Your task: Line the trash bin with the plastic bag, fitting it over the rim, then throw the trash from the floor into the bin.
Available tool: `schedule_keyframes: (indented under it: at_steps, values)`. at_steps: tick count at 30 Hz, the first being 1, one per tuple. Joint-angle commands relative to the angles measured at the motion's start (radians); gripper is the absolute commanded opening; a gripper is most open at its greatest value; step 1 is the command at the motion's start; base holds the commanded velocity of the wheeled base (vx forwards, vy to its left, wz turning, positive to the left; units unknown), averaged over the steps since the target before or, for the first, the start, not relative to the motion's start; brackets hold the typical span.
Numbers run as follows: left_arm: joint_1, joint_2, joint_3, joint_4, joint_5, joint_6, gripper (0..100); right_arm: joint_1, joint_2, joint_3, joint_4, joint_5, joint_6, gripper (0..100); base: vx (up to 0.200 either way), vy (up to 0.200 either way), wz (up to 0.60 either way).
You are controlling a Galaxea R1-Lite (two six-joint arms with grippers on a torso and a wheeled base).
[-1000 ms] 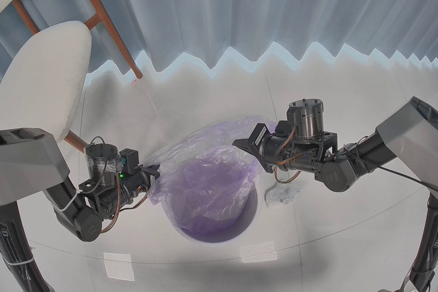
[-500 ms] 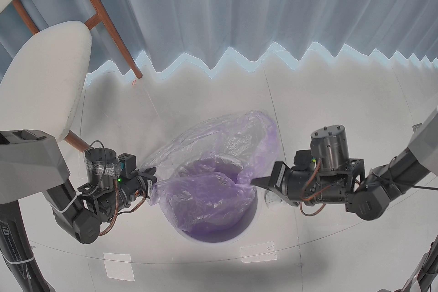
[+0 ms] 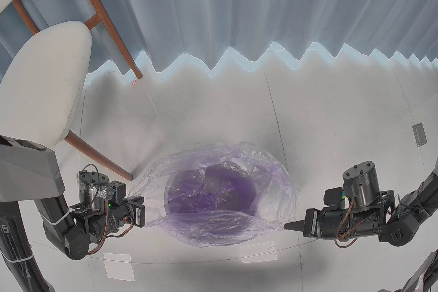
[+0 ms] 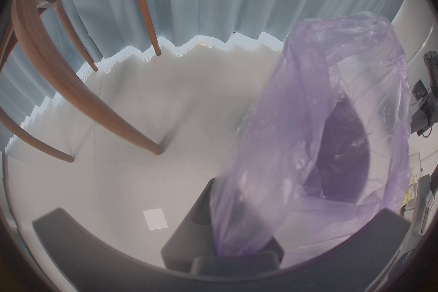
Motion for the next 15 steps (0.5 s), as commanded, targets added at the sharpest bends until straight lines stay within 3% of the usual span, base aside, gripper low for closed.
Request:
schedule_keyframes:
  at_steps: [1, 6, 11, 15]
  values:
    - [0.009, -0.002, 0.031, -0.003, 0.001, 0.009, 0, -0.032, 0.026, 0.025, -0.002, 0.000, -0.025, 0, 0.000, 0.000, 0.00]
    - [0.009, 0.008, 0.136, -0.124, 0.000, 0.012, 0, -0.038, 0.024, 0.058, -0.001, 0.002, -0.071, 0, 0.000, 0.000, 0.00]
    - [-0.008, 0.047, 0.174, -0.262, 0.000, 0.012, 0, 0.026, 0.011, 0.076, -0.002, 0.000, -0.079, 0, 0.000, 0.000, 0.00]
    - [-0.046, 0.048, 0.206, -0.277, -0.003, 0.020, 0, 0.072, 0.006, 0.076, -0.004, -0.001, -0.080, 0, 0.000, 0.000, 0.00]
